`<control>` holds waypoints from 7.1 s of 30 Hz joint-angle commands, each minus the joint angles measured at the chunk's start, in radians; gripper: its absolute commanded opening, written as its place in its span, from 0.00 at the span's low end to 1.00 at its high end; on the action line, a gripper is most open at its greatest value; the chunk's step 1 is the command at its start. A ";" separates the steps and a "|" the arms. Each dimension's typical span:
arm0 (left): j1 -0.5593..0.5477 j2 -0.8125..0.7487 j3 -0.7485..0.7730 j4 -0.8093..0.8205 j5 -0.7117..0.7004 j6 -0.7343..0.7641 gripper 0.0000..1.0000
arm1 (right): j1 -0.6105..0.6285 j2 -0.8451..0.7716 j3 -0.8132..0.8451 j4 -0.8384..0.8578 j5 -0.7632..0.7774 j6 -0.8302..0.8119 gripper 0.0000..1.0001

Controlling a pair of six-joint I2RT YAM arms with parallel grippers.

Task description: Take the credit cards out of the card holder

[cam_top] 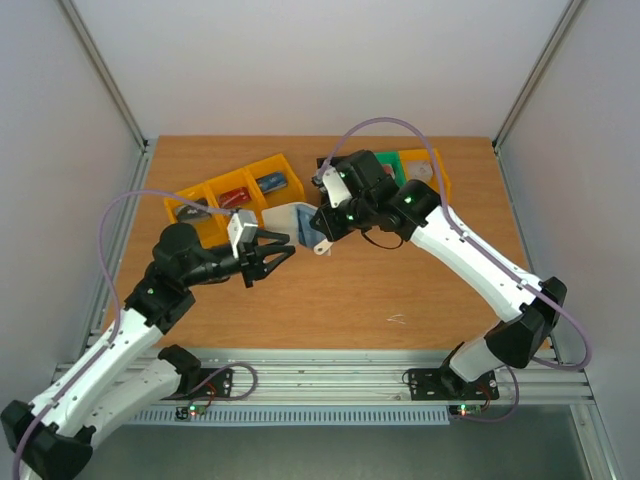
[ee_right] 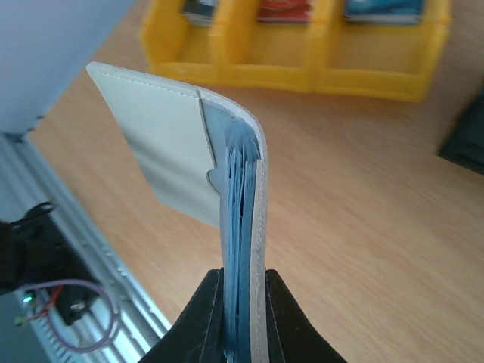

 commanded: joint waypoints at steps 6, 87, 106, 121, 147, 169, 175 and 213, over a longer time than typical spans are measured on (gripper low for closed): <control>-0.005 0.038 -0.023 0.096 0.030 -0.146 0.32 | 0.002 -0.151 -0.069 0.157 -0.433 -0.180 0.01; 0.062 -0.021 -0.023 0.219 0.213 -0.232 0.00 | -0.051 -0.252 -0.118 0.080 -0.679 -0.279 0.25; 0.090 -0.023 -0.034 0.206 0.229 -0.216 0.00 | -0.121 -0.275 -0.107 0.004 -0.720 -0.324 0.02; 0.089 0.000 -0.042 0.274 0.242 -0.215 0.00 | -0.124 -0.226 -0.142 0.205 -0.791 -0.179 0.32; 0.116 0.027 -0.023 0.230 0.258 -0.171 0.00 | -0.266 -0.283 -0.126 -0.009 -0.768 -0.327 0.01; 0.119 -0.022 -0.049 0.146 -0.013 -0.184 0.00 | -0.334 -0.098 -0.409 0.190 -0.625 0.063 0.01; 0.119 -0.023 -0.056 0.152 -0.007 -0.186 0.00 | -0.255 0.048 -0.529 0.315 -0.701 0.100 0.01; 0.095 -0.037 0.050 0.404 0.150 -0.343 0.00 | 0.013 -0.194 -0.033 0.311 -0.529 -0.049 0.63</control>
